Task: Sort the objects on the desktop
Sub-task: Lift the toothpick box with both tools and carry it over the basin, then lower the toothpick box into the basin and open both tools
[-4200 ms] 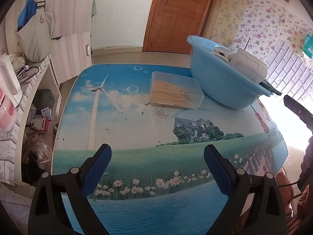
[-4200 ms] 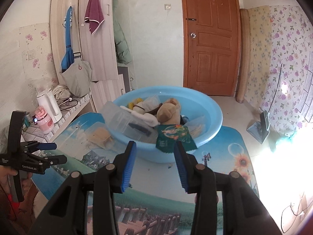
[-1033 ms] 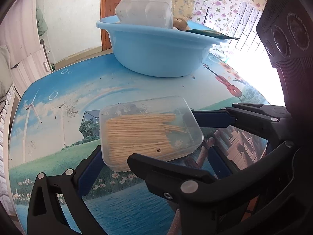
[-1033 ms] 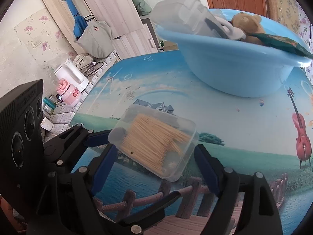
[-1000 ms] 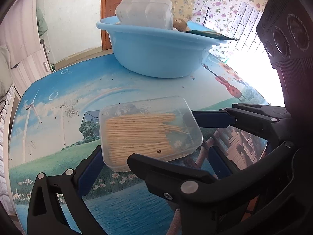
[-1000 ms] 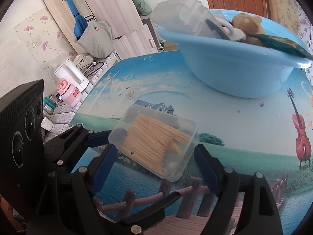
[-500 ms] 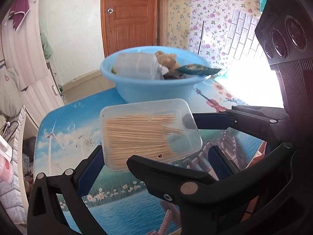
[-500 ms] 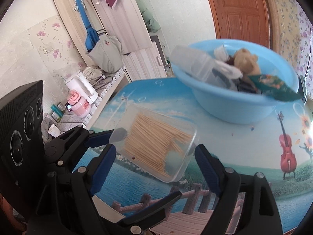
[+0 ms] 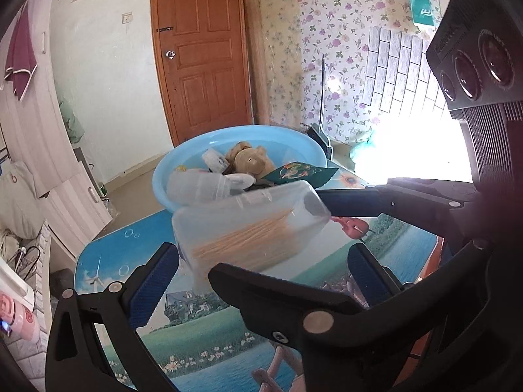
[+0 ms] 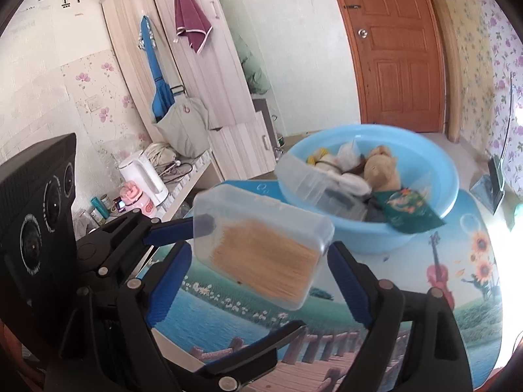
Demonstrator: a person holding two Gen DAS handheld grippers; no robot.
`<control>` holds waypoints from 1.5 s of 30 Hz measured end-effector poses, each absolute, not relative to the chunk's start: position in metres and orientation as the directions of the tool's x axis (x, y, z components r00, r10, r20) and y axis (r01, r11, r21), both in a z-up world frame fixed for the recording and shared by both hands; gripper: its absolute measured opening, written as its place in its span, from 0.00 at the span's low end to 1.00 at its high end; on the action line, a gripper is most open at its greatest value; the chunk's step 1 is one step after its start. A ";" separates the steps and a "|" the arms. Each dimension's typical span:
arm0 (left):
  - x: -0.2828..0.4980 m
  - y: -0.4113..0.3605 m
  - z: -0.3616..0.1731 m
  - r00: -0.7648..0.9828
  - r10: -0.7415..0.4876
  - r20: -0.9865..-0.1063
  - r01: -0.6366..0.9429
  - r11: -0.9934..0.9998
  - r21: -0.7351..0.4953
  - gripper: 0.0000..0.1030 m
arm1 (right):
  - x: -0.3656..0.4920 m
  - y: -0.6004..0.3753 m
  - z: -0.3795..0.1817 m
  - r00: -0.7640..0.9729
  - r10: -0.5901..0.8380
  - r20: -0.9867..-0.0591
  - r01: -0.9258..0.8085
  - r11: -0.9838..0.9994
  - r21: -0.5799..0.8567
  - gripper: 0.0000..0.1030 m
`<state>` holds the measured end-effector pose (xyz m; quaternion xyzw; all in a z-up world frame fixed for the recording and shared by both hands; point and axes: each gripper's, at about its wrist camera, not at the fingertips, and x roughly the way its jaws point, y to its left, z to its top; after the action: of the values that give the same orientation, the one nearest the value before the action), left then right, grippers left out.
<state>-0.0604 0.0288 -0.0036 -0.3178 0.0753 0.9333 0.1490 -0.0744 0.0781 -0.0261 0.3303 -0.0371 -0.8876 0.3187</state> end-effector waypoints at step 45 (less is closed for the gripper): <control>-0.150 0.007 0.002 -0.778 0.180 -0.602 -0.233 -0.972 0.011 1.00 | -0.175 0.179 -0.028 -0.702 -0.478 -0.527 0.398 -0.878 0.266 0.87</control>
<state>-0.1501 0.0068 0.0018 -0.3144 0.0424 0.9420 0.1095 -0.1747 0.1791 -0.0277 0.3035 -0.0658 -0.9202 0.2382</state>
